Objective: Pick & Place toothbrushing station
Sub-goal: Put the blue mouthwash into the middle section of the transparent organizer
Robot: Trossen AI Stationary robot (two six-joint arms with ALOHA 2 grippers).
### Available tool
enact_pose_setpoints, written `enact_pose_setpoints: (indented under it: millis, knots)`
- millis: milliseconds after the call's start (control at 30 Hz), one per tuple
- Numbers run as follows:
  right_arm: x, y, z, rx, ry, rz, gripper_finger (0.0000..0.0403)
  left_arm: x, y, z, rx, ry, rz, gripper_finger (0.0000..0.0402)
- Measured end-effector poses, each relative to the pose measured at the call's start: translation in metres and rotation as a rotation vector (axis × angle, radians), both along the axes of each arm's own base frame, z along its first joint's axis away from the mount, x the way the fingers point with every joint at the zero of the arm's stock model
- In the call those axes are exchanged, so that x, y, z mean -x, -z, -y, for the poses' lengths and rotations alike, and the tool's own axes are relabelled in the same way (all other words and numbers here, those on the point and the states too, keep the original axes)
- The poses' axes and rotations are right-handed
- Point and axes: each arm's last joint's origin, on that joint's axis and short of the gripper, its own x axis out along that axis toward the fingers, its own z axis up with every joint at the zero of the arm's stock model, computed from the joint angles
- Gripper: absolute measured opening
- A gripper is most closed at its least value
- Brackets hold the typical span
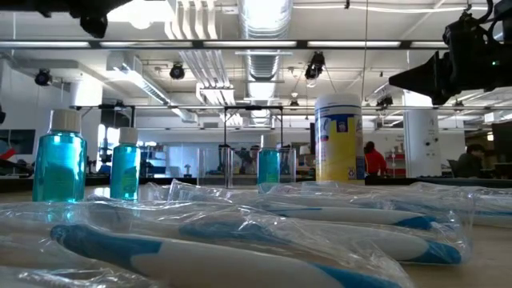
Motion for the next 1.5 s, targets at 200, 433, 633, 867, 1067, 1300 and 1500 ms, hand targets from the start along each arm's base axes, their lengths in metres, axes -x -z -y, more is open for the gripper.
enact_pose_setpoints:
  millis: [200,433,633,867,1067,1300,1500]
  knots:
    - [0.0,0.0,0.0,0.027,-0.002,-0.009,0.0031,-0.022,-0.032,0.0,0.008,-0.026,-0.187,0.0003]
    - [0.0,0.0,0.0,0.061,-0.001,-0.027,0.0031,-0.038,-0.063,0.0,0.27,-0.106,-0.519,0.0002]
    - [0.0,-0.001,0.0,0.079,0.001,-0.025,0.0031,-0.057,-0.065,0.004,0.353,-0.174,-0.749,0.0003]
    - [0.0,-0.003,0.0,0.12,0.004,-0.027,0.0031,-0.087,-0.053,0.012,0.388,-0.207,-0.875,0.0025]
    - [0.0,-0.006,0.0,0.143,0.008,-0.002,0.0031,-0.108,-0.037,0.014,0.458,-0.233,-0.952,0.0099]
    - [0.001,-0.007,0.0,0.149,0.009,0.0,0.0031,-0.124,-0.014,0.021,0.533,-0.215,-1.109,0.0197]
    - [0.001,-0.007,0.0,0.149,0.009,0.001,0.0031,-0.137,0.001,0.031,0.42,-0.119,-1.213,0.0237]
